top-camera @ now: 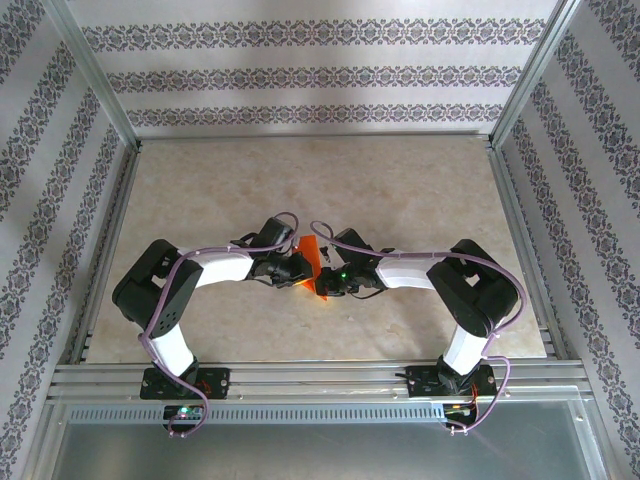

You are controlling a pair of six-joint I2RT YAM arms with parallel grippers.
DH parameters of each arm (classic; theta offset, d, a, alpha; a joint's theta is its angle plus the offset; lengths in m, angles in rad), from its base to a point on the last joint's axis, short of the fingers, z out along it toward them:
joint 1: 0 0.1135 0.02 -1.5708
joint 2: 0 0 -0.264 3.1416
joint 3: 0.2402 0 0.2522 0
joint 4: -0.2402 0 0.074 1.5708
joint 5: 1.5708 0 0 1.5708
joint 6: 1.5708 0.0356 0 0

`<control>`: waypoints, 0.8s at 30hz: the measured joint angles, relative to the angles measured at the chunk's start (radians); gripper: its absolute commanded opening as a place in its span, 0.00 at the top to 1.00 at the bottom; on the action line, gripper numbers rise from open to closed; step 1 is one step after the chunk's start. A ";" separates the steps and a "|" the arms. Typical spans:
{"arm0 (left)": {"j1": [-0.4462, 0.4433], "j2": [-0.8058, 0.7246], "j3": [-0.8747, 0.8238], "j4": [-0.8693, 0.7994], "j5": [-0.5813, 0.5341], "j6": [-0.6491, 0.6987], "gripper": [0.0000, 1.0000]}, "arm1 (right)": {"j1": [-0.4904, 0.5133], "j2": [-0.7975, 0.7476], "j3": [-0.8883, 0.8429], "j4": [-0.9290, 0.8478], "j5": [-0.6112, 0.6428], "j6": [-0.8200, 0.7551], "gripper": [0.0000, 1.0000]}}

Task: Fold a paper plane with a square sheet of paper (pick it up from the middle)
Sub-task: Third fold the triangle at the center of the table.

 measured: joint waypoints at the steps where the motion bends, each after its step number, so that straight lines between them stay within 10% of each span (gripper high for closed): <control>1: 0.000 0.003 0.000 -0.004 -0.010 0.007 0.84 | 0.000 0.000 0.000 0.000 0.000 0.001 0.99; 24: 0.248 -0.039 -0.013 -0.097 -0.046 0.208 0.84 | 0.000 0.009 -0.001 0.041 0.031 0.028 0.99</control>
